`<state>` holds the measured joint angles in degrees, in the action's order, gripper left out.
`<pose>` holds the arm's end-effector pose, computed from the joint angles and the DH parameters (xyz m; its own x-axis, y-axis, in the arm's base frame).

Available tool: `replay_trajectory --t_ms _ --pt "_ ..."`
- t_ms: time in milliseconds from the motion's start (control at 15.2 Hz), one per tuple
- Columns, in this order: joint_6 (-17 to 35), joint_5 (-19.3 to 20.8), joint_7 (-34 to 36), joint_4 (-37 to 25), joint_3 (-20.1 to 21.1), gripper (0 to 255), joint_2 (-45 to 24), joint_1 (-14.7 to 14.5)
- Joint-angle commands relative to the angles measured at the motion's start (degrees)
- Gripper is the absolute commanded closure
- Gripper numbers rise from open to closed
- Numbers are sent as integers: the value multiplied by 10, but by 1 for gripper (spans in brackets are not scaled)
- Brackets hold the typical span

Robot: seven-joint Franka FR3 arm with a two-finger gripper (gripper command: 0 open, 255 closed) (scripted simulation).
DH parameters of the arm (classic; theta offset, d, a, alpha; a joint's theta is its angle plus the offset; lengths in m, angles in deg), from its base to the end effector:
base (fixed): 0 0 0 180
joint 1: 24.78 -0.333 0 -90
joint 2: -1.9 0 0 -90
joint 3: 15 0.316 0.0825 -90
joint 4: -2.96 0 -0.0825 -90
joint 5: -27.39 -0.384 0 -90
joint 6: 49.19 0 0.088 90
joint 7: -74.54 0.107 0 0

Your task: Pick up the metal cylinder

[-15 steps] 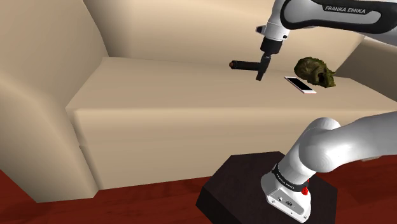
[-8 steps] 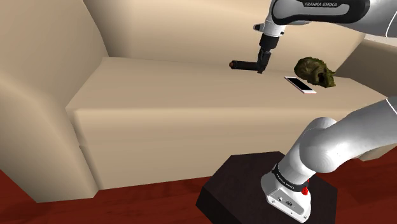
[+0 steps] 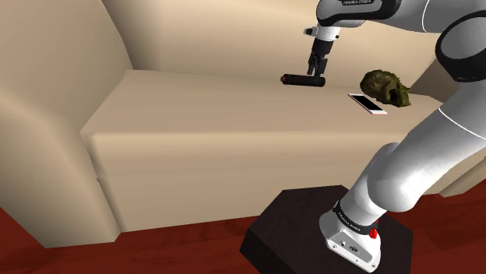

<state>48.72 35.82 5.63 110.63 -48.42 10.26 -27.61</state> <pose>0.4321 -0.2892 0.5547 0.7624 0.6425 -0.0773 0.6430 -0.7656 -0.0216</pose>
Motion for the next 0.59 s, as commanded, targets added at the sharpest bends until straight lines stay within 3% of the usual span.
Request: replay_trajectory --t_ms 0,330,528 --pt "-1 -26 -63 -49 -21 0 -55 2" --pt "-23 -103 -193 -183 -41 0 -192 38" --pt "1 -101 -191 -158 -39 0 -190 38"
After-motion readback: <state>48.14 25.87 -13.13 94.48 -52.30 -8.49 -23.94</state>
